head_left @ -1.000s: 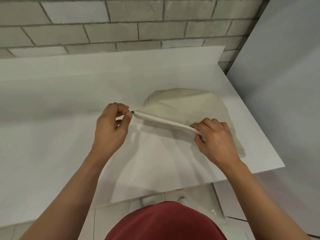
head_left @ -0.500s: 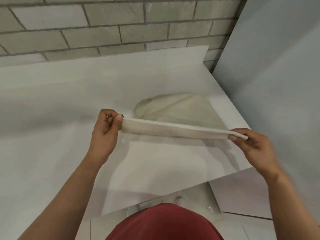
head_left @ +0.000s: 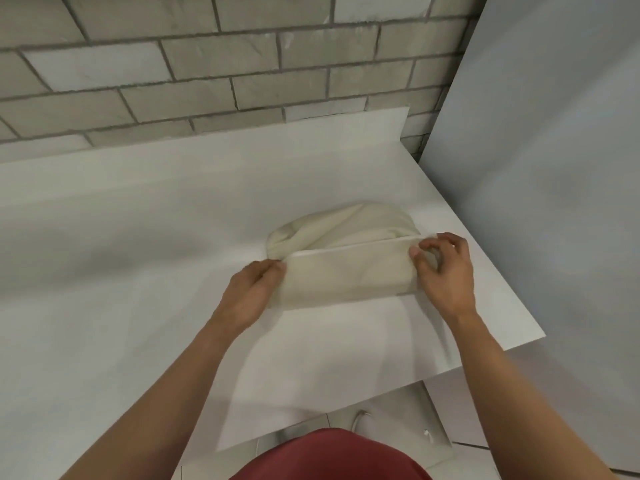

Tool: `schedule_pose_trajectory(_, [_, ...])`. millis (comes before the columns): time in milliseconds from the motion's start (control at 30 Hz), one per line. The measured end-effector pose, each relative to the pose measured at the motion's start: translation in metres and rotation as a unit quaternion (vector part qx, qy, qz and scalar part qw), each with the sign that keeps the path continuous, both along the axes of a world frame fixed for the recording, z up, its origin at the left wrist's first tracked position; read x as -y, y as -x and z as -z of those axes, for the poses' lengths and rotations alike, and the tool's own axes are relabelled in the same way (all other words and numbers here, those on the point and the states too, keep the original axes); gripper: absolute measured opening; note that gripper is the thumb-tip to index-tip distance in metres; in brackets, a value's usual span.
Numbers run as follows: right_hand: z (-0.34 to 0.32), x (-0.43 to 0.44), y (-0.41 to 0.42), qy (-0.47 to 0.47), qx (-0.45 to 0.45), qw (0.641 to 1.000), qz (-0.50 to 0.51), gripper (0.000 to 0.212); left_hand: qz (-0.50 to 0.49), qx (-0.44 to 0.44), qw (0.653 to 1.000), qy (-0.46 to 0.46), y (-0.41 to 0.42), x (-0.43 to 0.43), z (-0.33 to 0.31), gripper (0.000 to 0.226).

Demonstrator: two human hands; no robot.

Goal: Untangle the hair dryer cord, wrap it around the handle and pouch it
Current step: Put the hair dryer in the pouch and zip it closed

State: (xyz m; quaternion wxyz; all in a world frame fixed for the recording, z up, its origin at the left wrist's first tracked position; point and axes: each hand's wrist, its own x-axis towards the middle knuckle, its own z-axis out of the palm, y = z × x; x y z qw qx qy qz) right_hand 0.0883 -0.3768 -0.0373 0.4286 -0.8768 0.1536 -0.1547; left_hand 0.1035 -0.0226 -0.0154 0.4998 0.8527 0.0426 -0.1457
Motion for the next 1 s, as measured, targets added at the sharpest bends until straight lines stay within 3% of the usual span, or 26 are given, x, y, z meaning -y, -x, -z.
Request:
schedule_pose_trajectory(67, [0.003, 0.002, 0.006, 0.000, -0.019, 0.999, -0.039, 0.038, 0.082, -0.014, 0.996, -0.034, 0.009, 0.001, 0.000, 0.073])
schedule_pose_trajectory(133, [0.005, 0.007, 0.011, 0.033, -0.033, 0.995, -0.090, 0.061, 0.123, 0.052, 0.986, -0.097, 0.016, 0.007, 0.003, 0.105])
schedule_pose_trajectory(233, [0.009, 0.014, 0.014, 0.125, -0.066, 0.974, -0.175, 0.089, 0.157, 0.136, 0.966, -0.154, 0.020, 0.014, 0.010, 0.086])
schedule_pose_trajectory(300, [0.012, 0.019, 0.011, 0.182, -0.081, 0.957, -0.211, 0.099, 0.162, 0.148, 0.960, -0.174, 0.014, 0.013, 0.014, 0.071])
schedule_pose_trajectory(467, [0.020, 0.017, -0.009, 0.252, -0.084, 0.943, -0.199, 0.085, 0.147, 0.150, 0.957, -0.201, -0.018, 0.015, 0.016, 0.061])
schedule_pose_trajectory(700, [0.017, 0.014, -0.085, 0.272, -0.107, 0.941, -0.170, 0.081, 0.141, 0.146, 0.959, -0.200, -0.093, 0.021, 0.016, 0.059])
schedule_pose_trajectory(833, [0.007, 0.012, -0.145, 0.285, -0.152, 0.929, -0.181, 0.080, 0.120, 0.126, 0.953, -0.246, -0.149, 0.026, 0.014, 0.060])
schedule_pose_trajectory(1000, [-0.009, 0.008, -0.213, 0.311, -0.213, 0.906, -0.192, 0.080, 0.104, 0.120, 0.963, -0.220, -0.205, 0.024, 0.011, 0.058])
